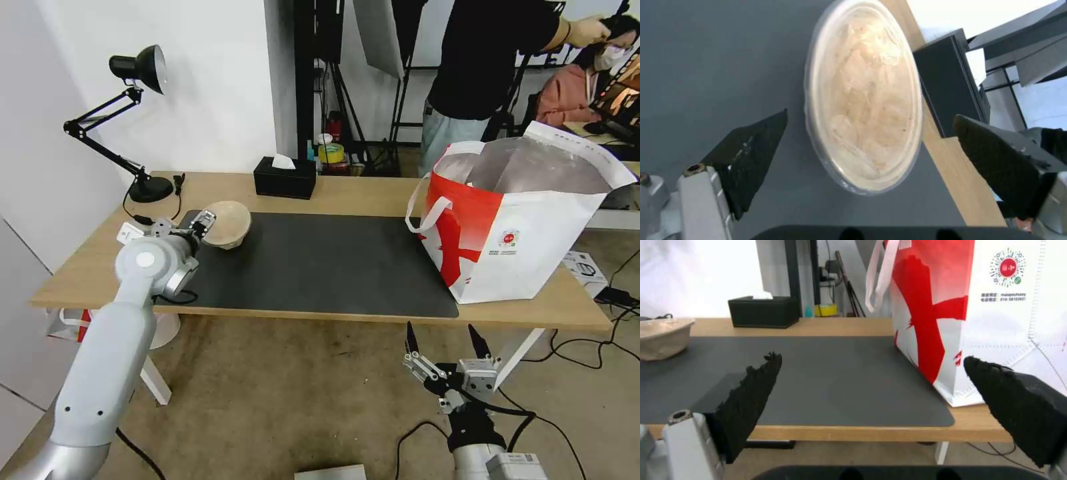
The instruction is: Pick up the trash from the table and place it into the takeout bag.
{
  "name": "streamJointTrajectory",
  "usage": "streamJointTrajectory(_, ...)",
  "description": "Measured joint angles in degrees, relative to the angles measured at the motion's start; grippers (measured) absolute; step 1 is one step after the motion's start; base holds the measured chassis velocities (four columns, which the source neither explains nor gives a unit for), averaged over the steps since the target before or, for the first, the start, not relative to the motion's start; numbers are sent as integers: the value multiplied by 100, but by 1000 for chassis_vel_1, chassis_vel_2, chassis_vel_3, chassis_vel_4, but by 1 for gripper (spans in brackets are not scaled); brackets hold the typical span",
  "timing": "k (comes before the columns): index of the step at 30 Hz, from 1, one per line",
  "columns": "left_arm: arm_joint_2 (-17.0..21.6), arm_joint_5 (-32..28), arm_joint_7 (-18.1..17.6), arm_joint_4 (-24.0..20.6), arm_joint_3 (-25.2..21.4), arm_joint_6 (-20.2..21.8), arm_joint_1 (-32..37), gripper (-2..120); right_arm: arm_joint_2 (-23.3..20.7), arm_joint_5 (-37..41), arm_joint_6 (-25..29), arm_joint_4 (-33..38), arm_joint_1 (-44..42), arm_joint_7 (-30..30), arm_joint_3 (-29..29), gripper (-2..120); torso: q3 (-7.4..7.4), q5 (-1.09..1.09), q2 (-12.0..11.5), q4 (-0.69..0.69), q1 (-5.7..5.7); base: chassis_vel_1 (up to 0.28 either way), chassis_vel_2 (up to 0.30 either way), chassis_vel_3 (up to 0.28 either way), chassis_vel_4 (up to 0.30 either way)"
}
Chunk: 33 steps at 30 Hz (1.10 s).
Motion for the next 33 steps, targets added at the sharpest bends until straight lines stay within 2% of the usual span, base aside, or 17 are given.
streamJointTrajectory(21, -189, 186, -43, 657, 205, 24, -438, 100, 0, 0, 0, 0, 0, 0, 0, 100, 0, 0, 0, 0, 0, 0, 0, 0, 0)
streamJointTrajectory(33, -328, 282, -58, 795, 233, 33, -535, 99, 0, 0, 0, 0, 0, 0, 0, 100, 0, 0, 0, 0, 0, 0, 0, 0, 0)
